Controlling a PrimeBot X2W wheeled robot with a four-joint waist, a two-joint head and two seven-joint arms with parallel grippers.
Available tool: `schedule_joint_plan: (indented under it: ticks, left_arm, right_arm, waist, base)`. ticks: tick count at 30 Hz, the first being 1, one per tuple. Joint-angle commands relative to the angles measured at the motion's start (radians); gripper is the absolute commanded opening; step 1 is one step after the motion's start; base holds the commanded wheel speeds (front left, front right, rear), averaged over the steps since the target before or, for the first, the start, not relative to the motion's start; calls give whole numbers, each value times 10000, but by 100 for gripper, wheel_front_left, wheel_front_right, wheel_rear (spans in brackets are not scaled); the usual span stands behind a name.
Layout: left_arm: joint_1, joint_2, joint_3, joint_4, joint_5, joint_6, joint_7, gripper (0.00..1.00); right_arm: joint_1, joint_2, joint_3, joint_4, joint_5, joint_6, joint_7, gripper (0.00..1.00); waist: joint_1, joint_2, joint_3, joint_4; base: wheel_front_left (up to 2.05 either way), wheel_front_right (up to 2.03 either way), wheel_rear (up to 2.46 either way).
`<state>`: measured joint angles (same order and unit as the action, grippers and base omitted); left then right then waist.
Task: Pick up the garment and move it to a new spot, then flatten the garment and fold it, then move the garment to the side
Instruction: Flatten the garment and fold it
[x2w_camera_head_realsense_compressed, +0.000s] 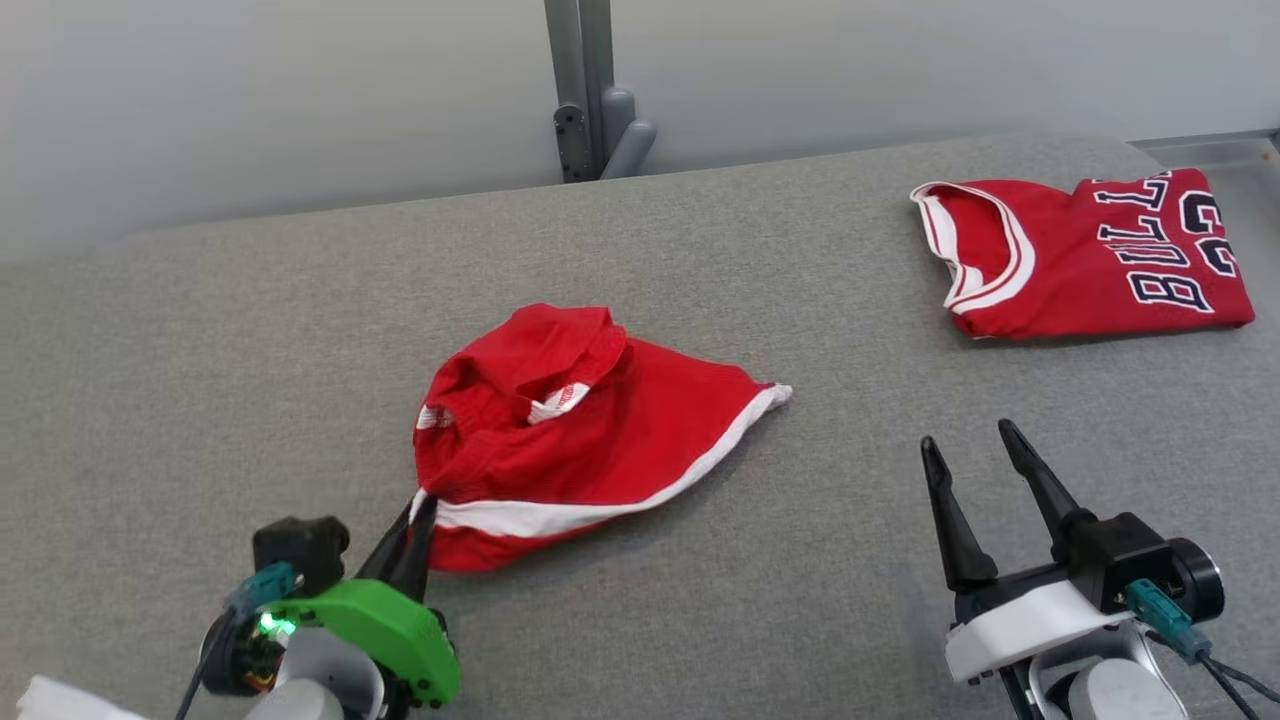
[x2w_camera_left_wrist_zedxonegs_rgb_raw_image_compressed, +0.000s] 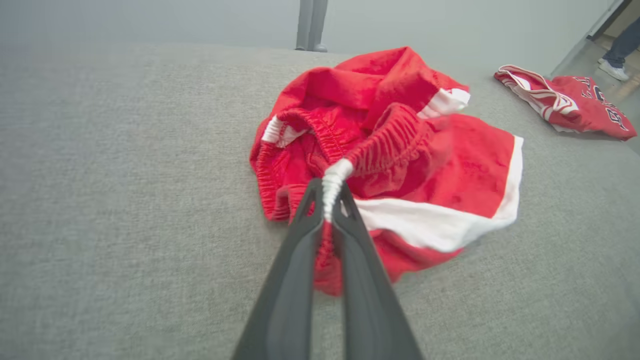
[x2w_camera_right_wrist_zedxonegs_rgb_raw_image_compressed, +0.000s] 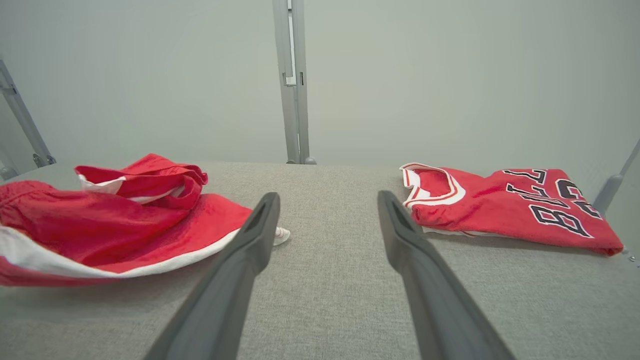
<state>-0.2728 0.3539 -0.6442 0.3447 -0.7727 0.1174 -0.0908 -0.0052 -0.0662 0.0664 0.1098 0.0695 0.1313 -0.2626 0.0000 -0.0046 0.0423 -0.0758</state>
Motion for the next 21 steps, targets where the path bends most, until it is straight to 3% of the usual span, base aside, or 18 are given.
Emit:
schedule_joint_plan:
  ticks: [1, 8, 11, 16, 21]
  left_arm:
    - [512, 152, 253, -403, -258, 230, -212, 0]
    - [1985, 401, 833, -1563, -786, 868, -773, 0]
    - [2103, 318, 846, -1661, -792, 870, -832, 0]
    - [1886, 182, 731, -1617, -730, 776, -828, 0]
    - [1619, 108, 689, -1503, -666, 745, -835, 0]
  right_arm:
    - [-223, -158, 31, 161, 24, -11, -28, 100]
    - [-1040, -695, 342, 1457, 40, -11, -30, 100]
    - [-1364, -813, 665, 2089, -6, -11, -28, 100]
    - [-2585, -1053, 2160, 4267, 273, -13, -30, 100]
    - [-3493, -1175, 2772, 5459, 352, -13, -28, 100]
  waist:
    - [0, 46, 58, 259]
    - [0, 46, 218, 882]
    - [0, 46, 274, 1024]
    - [0, 46, 471, 1371]
    - [0, 46, 696, 1515]
  base:
    - [0, 0, 0]
    - [0, 0, 0]
    - [0, 0, 0]
    - [0, 0, 0]
    - [0, 0, 0]
